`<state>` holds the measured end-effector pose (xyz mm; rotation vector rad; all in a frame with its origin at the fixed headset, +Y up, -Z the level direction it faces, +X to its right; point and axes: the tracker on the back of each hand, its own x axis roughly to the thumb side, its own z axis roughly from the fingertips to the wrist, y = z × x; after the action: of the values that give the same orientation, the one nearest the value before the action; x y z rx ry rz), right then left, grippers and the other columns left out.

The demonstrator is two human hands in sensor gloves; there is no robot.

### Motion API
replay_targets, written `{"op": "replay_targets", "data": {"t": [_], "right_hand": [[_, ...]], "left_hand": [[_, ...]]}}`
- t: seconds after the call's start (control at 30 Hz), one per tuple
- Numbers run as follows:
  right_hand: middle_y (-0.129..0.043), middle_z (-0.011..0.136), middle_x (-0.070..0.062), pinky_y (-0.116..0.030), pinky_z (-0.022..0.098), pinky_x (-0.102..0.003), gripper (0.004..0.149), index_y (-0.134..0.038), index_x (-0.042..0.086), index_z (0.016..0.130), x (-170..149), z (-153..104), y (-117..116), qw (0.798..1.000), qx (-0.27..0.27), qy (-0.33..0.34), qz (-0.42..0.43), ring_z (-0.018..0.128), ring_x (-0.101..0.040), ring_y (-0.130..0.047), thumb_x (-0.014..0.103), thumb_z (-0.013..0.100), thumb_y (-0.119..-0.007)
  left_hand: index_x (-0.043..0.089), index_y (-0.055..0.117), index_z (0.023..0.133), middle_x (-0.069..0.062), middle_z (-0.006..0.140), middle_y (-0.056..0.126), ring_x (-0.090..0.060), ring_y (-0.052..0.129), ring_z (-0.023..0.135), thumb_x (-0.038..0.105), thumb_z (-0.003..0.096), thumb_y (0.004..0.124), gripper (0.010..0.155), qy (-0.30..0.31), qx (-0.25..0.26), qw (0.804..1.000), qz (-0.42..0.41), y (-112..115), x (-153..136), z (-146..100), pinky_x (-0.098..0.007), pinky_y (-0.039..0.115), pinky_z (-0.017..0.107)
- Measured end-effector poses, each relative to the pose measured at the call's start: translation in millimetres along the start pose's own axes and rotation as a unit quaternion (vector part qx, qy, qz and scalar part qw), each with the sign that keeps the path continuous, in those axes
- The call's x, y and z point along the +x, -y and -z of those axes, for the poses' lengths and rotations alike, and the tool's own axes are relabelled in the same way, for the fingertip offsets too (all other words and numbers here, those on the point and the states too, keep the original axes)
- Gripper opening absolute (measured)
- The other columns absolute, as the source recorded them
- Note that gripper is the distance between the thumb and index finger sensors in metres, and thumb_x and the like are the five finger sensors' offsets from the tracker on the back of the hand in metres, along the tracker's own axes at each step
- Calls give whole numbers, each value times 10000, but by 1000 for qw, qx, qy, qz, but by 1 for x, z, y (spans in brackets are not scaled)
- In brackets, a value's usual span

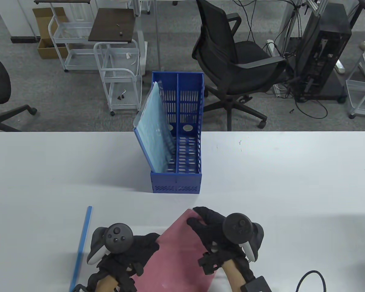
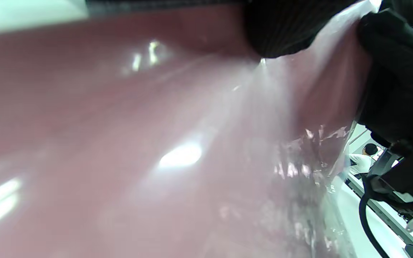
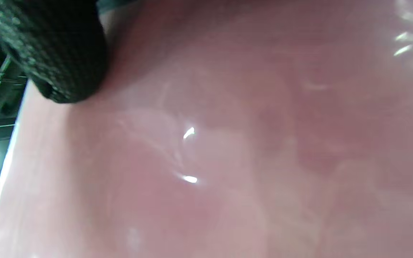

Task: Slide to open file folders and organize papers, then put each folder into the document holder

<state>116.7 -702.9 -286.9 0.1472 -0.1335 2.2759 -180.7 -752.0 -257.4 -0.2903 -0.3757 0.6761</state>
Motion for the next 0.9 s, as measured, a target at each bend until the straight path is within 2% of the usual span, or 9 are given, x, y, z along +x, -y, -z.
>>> {"op": "replay_targets", "data": {"t": [0.17,0.37,0.43,0.5,0.6,0.63,0.67,0.77,0.9], "right_hand": [[-1059,509,39,-896,396,-372,424,-937,254,674,-4,8,-10,999,1,-25,-42,346,-149,-1033,498,331,-876],[-1058,478,27,-899,365,-369,425,-941,238,665,-16,10,-20,998,8,-30,-59,305,-148,-1026,484,326,-871],[-1058,471,17,-897,359,-376,424,-945,229,661,-19,11,-21,997,12,-32,-68,296,-155,-1023,477,323,-876],[-1060,462,18,-899,352,-372,424,-948,229,655,-23,12,-22,995,7,-33,-99,287,-151,-1023,479,320,-877],[-1062,451,18,-901,341,-371,424,-953,225,649,-27,12,-25,991,15,-31,-132,273,-151,-1021,479,317,-879],[-1062,448,17,-902,338,-371,424,-954,225,647,-28,12,-26,989,19,-34,-143,270,-151,-1021,479,316,-879],[-1062,448,19,-902,337,-370,425,-954,225,648,-29,12,-26,988,20,-33,-148,268,-149,-1021,479,316,-879],[-1062,445,17,-901,336,-370,424,-955,223,647,-30,12,-24,987,22,-35,-155,266,-150,-1019,478,316,-879],[-1062,441,15,-900,336,-373,424,-956,222,645,-31,12,-22,985,21,-34,-166,265,-152,-1019,478,315,-879]], "left_hand": [[217,916,853,-38,636,1084,-217,1125,496,403,464,806,444,-31,-59,997,-40,8,-10,7,-432,913,479],[222,893,883,-47,720,1065,-248,1110,584,420,461,813,473,-58,-56,997,1,10,-13,10,-455,893,529],[240,881,895,-37,753,1052,-249,1096,623,418,463,810,473,-79,-24,997,6,-2,-18,5,-460,880,549],[239,892,887,-46,746,1053,-260,1091,612,426,457,823,474,-112,42,993,3,-22,-30,-5,-468,876,543],[235,905,869,-54,717,1051,-266,1077,573,436,450,842,470,-203,153,966,52,-57,-48,-30,-474,869,524],[238,906,869,-53,715,1049,-267,1073,569,442,445,851,475,-248,190,947,79,-69,-56,-41,-476,866,524],[231,899,883,-61,730,1040,-277,1063,581,444,443,860,491,-282,202,933,95,-76,-61,-47,-484,856,534],[217,864,940,-80,804,1010,-303,1038,659,456,437,881,558,-399,190,887,132,-89,-84,-63,-499,829,583],[195,816,994,-106,898,937,-337,978,746,460,437,894,621,-473,133,863,115,-84,-111,-59,-528,781,626]]}}
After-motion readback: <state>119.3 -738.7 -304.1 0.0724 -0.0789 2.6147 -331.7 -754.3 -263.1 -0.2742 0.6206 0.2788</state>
